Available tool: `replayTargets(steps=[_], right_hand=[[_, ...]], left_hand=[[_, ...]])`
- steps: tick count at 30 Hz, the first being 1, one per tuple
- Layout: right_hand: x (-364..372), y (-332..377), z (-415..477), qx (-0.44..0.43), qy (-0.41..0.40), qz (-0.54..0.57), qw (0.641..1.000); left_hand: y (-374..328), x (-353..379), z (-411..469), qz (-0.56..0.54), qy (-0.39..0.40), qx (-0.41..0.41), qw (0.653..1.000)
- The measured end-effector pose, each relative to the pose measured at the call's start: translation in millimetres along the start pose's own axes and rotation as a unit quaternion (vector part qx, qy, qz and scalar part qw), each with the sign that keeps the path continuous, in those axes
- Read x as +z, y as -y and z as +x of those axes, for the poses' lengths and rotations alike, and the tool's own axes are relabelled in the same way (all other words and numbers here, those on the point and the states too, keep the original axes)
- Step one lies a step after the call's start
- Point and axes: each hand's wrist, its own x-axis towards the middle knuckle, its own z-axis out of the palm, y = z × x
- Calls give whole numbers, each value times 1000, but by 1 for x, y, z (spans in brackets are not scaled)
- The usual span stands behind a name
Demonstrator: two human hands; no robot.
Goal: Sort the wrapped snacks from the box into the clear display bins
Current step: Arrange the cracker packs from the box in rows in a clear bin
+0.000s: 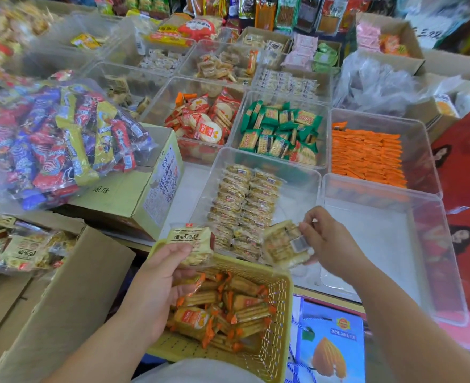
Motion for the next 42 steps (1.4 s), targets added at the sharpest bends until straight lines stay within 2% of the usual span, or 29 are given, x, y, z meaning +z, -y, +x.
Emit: replayTargets(steps=[4, 6, 8, 10, 13, 16, 19, 23, 27, 36, 42], right_hand=[[-16, 7, 37, -76, -93, -183, 976], [-17, 10, 53, -103, -91, -262, 955], [-12, 8, 63, -106, -35, -378, 919], [-2, 2, 69, -119, 49, -486, 865], [11, -10, 74, -129, 136, -552, 812], [24, -18, 79, -112, 170, -586, 784], [34, -20, 83, -81, 178, -583, 788], [44, -26, 89, -38, 191, -543, 817], [51, -37, 96, 6, 164, -507, 846], [78, -47, 106, 112, 190, -504, 835], [80, -45, 104, 106, 216, -512, 825]], left_hand=[[0, 1, 1, -9, 3, 7, 1000], [-1, 0, 2, -15, 8, 13, 1000], [-1, -2, 4, -13, 12, 17, 1000], [-1, -4, 5, -11, 13, 20, 1000], [1, -5, 6, -13, 11, 19, 1000], [3, -6, 7, -8, 12, 18, 1000], [2, -6, 9, -6, 11, 20, 1000], [3, -7, 12, -3, 10, 20, 1000], [4, -8, 14, 5, 12, 19, 1000], [9, -15, 17, 11, 1, 15, 1000], [6, -15, 12, 20, 18, 18, 999]])
